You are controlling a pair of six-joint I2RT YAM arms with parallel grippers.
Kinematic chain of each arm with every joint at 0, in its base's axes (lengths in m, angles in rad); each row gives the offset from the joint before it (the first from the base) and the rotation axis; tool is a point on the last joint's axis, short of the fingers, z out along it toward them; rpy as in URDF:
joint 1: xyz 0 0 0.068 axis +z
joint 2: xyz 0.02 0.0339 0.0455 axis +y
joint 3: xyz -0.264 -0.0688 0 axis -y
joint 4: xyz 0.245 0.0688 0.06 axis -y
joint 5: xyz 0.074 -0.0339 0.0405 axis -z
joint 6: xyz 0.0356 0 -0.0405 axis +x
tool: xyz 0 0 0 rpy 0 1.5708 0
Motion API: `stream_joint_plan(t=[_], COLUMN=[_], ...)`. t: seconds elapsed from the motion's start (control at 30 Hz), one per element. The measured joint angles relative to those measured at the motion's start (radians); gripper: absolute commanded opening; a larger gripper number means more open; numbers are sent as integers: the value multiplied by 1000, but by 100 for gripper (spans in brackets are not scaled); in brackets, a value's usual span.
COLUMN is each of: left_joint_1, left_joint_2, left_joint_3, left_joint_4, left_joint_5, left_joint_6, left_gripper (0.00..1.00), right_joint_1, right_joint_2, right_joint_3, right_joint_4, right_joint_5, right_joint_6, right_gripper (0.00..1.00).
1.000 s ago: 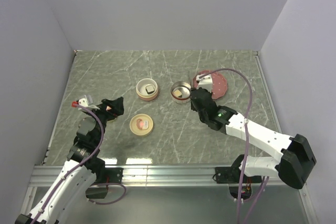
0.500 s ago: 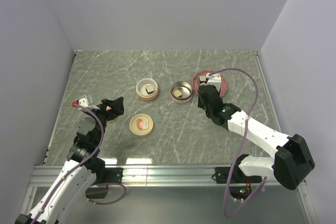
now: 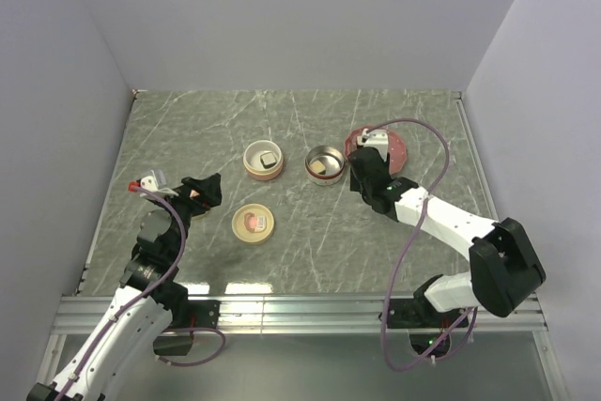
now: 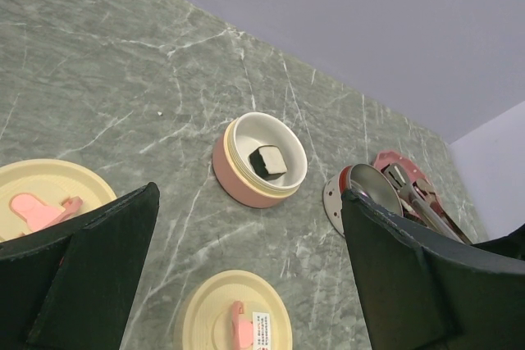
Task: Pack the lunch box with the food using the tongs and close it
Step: Pick up the food using the clamp
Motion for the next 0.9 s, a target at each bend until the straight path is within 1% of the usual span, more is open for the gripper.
stream_joint_plan(t=[0.33, 0.63, 0.9], left_joint_1=[0, 0, 0], left_joint_2=[0, 0, 0], left_joint_3=[0, 0, 0], left_joint_4=[0, 0, 0], left_joint_5=[0, 0, 0], left_joint_6=[0, 0, 0], left_gripper=[100, 100, 99], right_joint_1=[-33, -75, -84], right_joint_2=[34, 66, 108], right_joint_3=[7, 37, 44], right_joint_4=[19, 72, 89], right_joint_5=[-13, -52, -91], right_joint_6=[-34, -78, -103], right_gripper=[55, 53, 47])
